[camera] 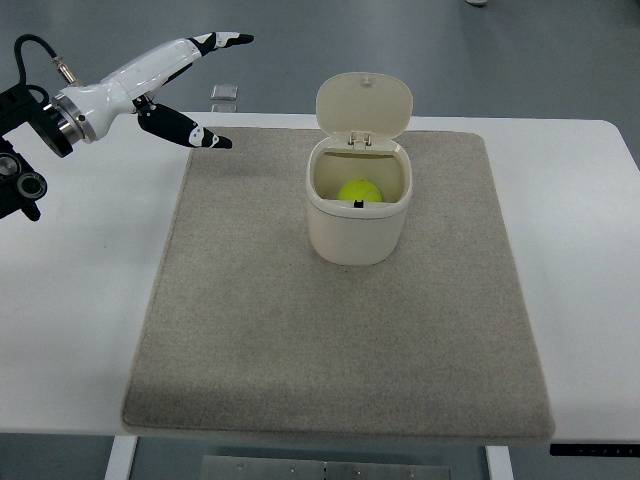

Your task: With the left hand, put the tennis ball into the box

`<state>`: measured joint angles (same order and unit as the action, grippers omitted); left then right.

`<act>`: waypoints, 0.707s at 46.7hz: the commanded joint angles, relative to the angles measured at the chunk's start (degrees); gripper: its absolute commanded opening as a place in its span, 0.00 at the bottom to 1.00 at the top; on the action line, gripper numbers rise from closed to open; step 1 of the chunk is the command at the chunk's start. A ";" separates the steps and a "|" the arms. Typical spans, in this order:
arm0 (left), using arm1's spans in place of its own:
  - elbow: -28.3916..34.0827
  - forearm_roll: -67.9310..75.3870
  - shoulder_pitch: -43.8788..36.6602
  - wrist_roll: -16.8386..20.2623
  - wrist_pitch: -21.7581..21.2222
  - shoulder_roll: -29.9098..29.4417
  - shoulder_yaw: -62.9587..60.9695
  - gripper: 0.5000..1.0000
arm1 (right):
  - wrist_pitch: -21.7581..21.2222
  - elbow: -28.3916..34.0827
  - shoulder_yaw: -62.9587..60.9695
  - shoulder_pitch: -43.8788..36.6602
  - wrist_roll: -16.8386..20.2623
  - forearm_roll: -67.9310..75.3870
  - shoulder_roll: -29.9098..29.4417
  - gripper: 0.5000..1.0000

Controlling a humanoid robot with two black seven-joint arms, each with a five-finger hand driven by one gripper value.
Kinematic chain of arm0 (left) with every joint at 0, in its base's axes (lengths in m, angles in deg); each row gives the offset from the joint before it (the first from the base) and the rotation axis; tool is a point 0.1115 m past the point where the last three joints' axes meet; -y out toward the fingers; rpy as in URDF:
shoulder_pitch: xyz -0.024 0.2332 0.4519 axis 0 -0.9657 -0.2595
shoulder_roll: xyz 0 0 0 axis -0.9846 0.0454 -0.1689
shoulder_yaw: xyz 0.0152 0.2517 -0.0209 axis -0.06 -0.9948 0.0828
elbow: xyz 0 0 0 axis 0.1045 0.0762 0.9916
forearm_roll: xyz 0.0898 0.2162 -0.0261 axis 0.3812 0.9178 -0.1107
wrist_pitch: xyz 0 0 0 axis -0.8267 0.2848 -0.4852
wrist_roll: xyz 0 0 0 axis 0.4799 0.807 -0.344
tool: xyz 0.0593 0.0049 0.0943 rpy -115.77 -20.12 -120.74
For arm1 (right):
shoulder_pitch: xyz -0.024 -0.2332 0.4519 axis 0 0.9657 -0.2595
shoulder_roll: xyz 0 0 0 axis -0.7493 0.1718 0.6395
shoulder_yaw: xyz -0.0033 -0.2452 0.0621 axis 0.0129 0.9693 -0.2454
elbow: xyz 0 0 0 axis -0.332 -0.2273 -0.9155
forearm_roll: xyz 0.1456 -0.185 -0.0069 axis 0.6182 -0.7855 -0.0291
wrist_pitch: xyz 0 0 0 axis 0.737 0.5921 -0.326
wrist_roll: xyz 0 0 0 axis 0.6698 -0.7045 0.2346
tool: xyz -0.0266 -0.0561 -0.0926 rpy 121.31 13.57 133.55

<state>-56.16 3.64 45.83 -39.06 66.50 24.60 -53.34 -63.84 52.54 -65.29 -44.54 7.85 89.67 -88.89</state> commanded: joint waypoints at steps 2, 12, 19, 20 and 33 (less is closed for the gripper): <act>2.11 -9.57 -0.70 -0.16 5.92 0.23 0.08 0.99 | 0.00 0.00 0.00 0.00 0.00 0.00 0.00 0.81; 8.96 -34.09 -1.14 -0.95 19.11 1.72 0.00 0.99 | 0.00 0.00 0.00 0.00 0.00 0.00 0.00 0.81; 12.83 -42.80 -1.93 -0.95 26.67 2.51 0.70 0.99 | 0.00 0.00 0.00 0.00 0.00 0.00 0.00 0.81; 13.10 -44.03 -2.02 -0.95 27.46 2.60 0.79 0.99 | 0.00 0.00 0.00 0.00 0.00 0.00 0.00 0.81; 17.93 -59.68 -2.63 -3.85 36.08 2.78 1.40 0.99 | 0.00 0.00 0.00 0.00 0.00 0.00 0.00 0.81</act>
<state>-39.38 -52.56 43.20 -41.63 100.75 27.38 -52.13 -63.85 52.54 -65.29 -44.54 7.85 89.67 -88.89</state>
